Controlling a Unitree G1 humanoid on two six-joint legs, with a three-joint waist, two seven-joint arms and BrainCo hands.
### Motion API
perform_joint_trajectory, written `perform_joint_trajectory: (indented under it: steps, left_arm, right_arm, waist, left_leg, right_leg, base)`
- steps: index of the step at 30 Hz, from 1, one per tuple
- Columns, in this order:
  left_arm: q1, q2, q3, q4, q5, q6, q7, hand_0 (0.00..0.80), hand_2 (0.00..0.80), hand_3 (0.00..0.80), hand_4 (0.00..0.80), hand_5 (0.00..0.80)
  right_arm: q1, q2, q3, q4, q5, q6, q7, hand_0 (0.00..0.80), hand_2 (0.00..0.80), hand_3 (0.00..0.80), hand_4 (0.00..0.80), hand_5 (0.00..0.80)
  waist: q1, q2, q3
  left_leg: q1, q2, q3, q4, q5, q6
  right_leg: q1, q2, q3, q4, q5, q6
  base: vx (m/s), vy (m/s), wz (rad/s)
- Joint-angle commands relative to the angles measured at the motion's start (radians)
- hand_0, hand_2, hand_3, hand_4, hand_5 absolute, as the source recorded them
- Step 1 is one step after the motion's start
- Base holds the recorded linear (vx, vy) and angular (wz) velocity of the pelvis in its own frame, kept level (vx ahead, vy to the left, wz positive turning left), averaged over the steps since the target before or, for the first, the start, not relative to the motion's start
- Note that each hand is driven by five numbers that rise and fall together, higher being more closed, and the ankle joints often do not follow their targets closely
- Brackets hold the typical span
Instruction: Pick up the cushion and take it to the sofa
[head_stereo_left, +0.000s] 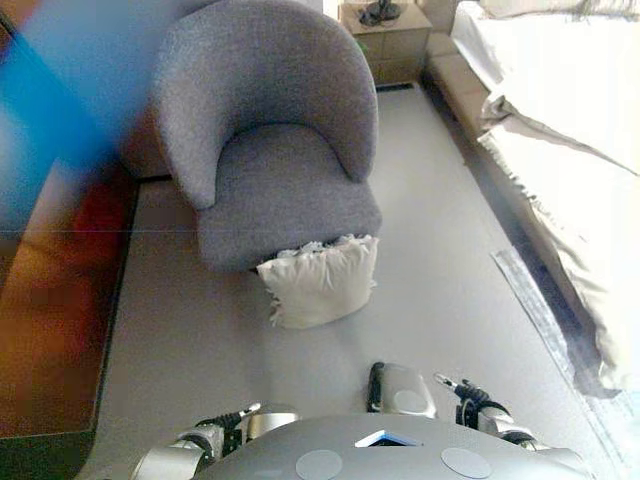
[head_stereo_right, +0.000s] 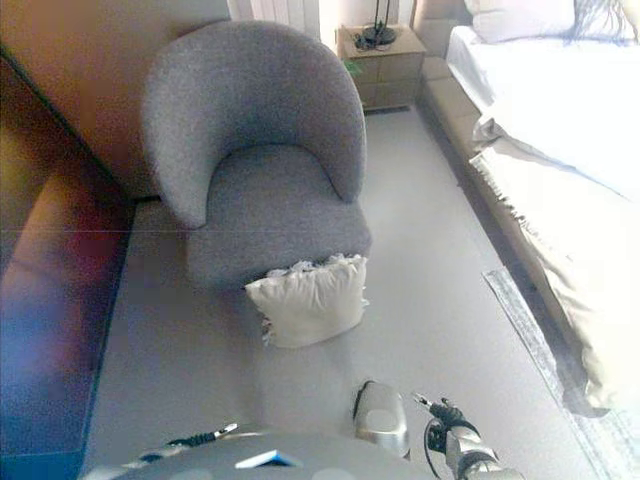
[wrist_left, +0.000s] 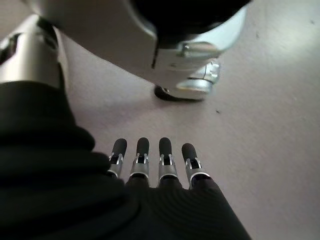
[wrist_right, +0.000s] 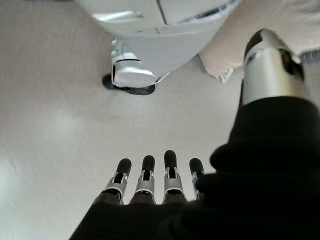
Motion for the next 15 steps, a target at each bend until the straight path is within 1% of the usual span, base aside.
perform_joint_trajectory:
  steps: [1, 2, 3, 4, 5, 6, 7, 8, 10, 11, 12, 13, 14, 15]
  left_arm:
    - [0.006, -0.013, -0.038, -0.026, -0.041, -0.01, 0.025, 0.0, 0.0, 0.0, 0.0, 0.0]
    - [0.007, -0.017, -0.032, -0.024, -0.047, -0.024, 0.031, 0.0, 0.0, 0.0, 0.0, 0.0]
    - [0.01, -0.017, -0.023, -0.023, -0.049, -0.035, 0.037, 0.0, 0.0, 0.0, 0.0, 0.0]
    - [0.019, -0.01, -0.01, -0.027, -0.043, -0.041, 0.036, 0.0, 0.0, 0.0, 0.0, 0.0]
    - [0.025, -0.003, -0.002, -0.03, -0.043, -0.04, 0.034, 0.0, 0.0, 0.0, 0.0, 0.0]
    - [0.029, 0.005, 0.0, -0.033, -0.042, -0.035, 0.023, 0.0, 0.0, 0.0, 0.0, 0.0]
    - [0.028, 0.008, 0.0, -0.034, -0.038, -0.03, 0.017, 0.0, 0.0, 0.0, 0.0, 0.0]
    - [0.028, 0.01, -0.001, -0.037, -0.029, -0.021, 0.014, 0.0, 0.0, 0.0, 0.0, 0.0]
    - [0.032, 0.009, -0.013, -0.043, 0.009, -0.002, 0.003, 0.0, 0.0, 0.0, 0.0, 0.0]
    - [0.032, 0.007, -0.02, -0.044, 0.026, 0.008, -0.009, 0.0, 0.0, 0.0, 0.0, 0.0]
    - [0.028, 0.003, -0.025, -0.044, 0.029, 0.012, -0.015, 0.0, 0.0, 0.0, 0.0, 0.0]
    - [0.023, -0.001, -0.029, -0.045, 0.023, 0.015, -0.017, 0.0, 0.0, 0.0, 0.0, 0.0]
    - [0.02, -0.007, -0.033, -0.047, 0.01, 0.017, -0.014, 0.0, 0.0, 0.0, 0.0, 0.0]
    - [0.017, -0.008, -0.037, -0.048, -0.003, 0.018, -0.007, 0.0, 0.0, 0.0, 0.0, 0.0]
  right_arm:
    - [-0.016, -0.019, 0.052, 0.021, 0.045, 0.035, -0.052, 0.0, 0.0, 0.0, 0.0, 0.0]
    - [-0.025, -0.02, 0.05, 0.022, 0.059, 0.04, -0.047, 0.0, 0.0, 0.0, 0.0, 0.0]
    - [-0.033, -0.02, 0.048, 0.021, 0.055, 0.039, -0.037, 0.0, 0.0, 0.0, 0.0, 0.0]
    - [-0.042, -0.017, 0.048, 0.021, 0.047, 0.04, -0.032, 0.0, 0.0, 0.0, 0.0, 0.0]
    - [-0.047, -0.014, 0.05, 0.022, 0.033, 0.045, -0.028, 0.0, 0.0, 0.0, 0.0, 0.0]
    - [-0.052, -0.011, 0.061, 0.026, 0.045, 0.054, -0.034, 0.0, 0.0, 0.0, 0.0, 0.0]
    - [-0.053, -0.01, 0.066, 0.03, 0.06, 0.058, -0.038, 0.0, 0.0, 0.0, 0.0, 0.0]
    - [-0.049, -0.008, 0.07, 0.034, 0.085, 0.061, -0.042, 0.0, 0.0, 0.0, 0.0, 0.0]
    - [-0.041, -0.006, 0.074, 0.035, 0.109, 0.063, -0.049, 0.0, 0.0, 0.0, 0.0, 0.0]
    - [-0.038, -0.005, 0.077, 0.032, 0.117, 0.064, -0.056, 0.0, 0.0, 0.0, 0.0, 0.0]
    - [-0.039, -0.001, 0.081, 0.028, 0.126, 0.061, -0.07, 0.0, 0.0, 0.0, 0.0, 0.0]
    - [-0.043, 0.003, 0.084, 0.028, 0.139, 0.058, -0.082, 0.0, 0.0, 0.0, 0.0, 0.0]
    - [-0.049, 0.01, 0.083, 0.031, 0.151, 0.056, -0.093, 0.0, 0.0, 0.0, 0.0, 0.0]
    - [-0.052, 0.015, 0.078, 0.033, 0.151, 0.06, -0.1, 0.0, 0.0, 0.0, 0.0, 0.0]
  waist:
    - [0.04, -0.04, -0.011]
    - [0.059, -0.047, -0.002]
    - [0.073, -0.048, 0.004]
    - [0.086, -0.04, 0.005]
    - [0.092, -0.037, 0.002]
    - [0.103, -0.019, 0.005]
    - [0.111, -0.012, 0.003]
    - [0.123, -0.001, 0.004]
    - [0.142, 0.015, 0.007]
    - [0.149, 0.016, 0.01]
    - [0.15, 0.012, 0.01]
    - [0.149, 0.009, 0.009]
    - [0.143, 0.005, 0.008]
    - [0.135, 0.005, 0.003]
  left_leg:
    - [-0.076, -0.082, 0.088, 0.217, 0.101, 0.111]
    - [-0.093, -0.089, 0.083, 0.171, 0.075, 0.123]
    - [-0.095, -0.09, 0.077, 0.094, 0.065, 0.129]
    - [-0.089, -0.078, 0.07, -0.05, 0.089, 0.127]
    - [-0.087, -0.07, 0.074, -0.128, 0.116, 0.122]
    - [-0.083, -0.046, 0.089, -0.262, 0.17, 0.1]
    - [-0.088, -0.035, 0.088, -0.331, 0.211, 0.083]
    - [-0.1, -0.016, 0.081, -0.4, 0.271, 0.056]
    - [-0.138, 0.021, 0.065, -0.463, 0.378, 0.012]
    - [-0.16, 0.032, 0.059, -0.461, 0.393, 0.003]
    - [-0.172, 0.035, 0.061, -0.442, 0.375, 0.008]
    - [-0.175, 0.031, 0.065, -0.427, 0.35, 0.02]
    - [-0.163, 0.021, 0.071, -0.419, 0.316, 0.038]
    - [-0.157, 0.016, 0.07, -0.411, 0.299, 0.049]
  right_leg:
    - [0.103, -0.036, -0.002, -0.31, 0.225, 0.022]
    - [0.122, -0.035, -0.008, -0.315, 0.212, 0.026]
    - [0.138, -0.031, -0.01, -0.317, 0.201, 0.03]
    - [0.161, -0.013, -0.009, -0.318, 0.182, 0.033]
    - [0.17, -0.003, -0.011, -0.32, 0.17, 0.032]
    - [0.2, 0.023, -0.014, -0.328, 0.148, 0.031]
    - [0.215, 0.035, -0.018, -0.335, 0.136, 0.029]
    - [0.241, 0.052, -0.022, -0.345, 0.119, 0.027]
    - [0.287, 0.077, -0.025, -0.349, 0.083, 0.016]
    - [0.305, 0.077, -0.027, -0.344, 0.063, 0.01]
    - [0.31, 0.07, -0.028, -0.331, 0.044, 0.008]
    - [0.311, 0.062, -0.026, -0.315, 0.029, 0.009]
    - [0.313, 0.051, -0.016, -0.283, 0.009, 0.013]
    - [0.308, 0.05, -0.001, -0.251, -0.007, 0.016]
  base:
    - [0.305, -0.213, 0.11]
    - [0.313, -0.158, -0.11]
    - [0.31, -0.087, -0.19]
    - [0.308, -0.046, -0.19]
    - [0.327, -0.004, 0.0]
    - [0.298, 0.004, -0.02]
    - [0.332, 0.033, 0.11]
    - [0.331, 0.048, 0.16]
    - [0.353, 0.079, 0.26]
    - [0.305, 0.103, 0.06]
    - [0.272, 0.116, 0.02]
    - [0.277, 0.144, 0.07]
    - [0.295, 0.157, 0.06]
    - [0.31, 0.16, -0.09]
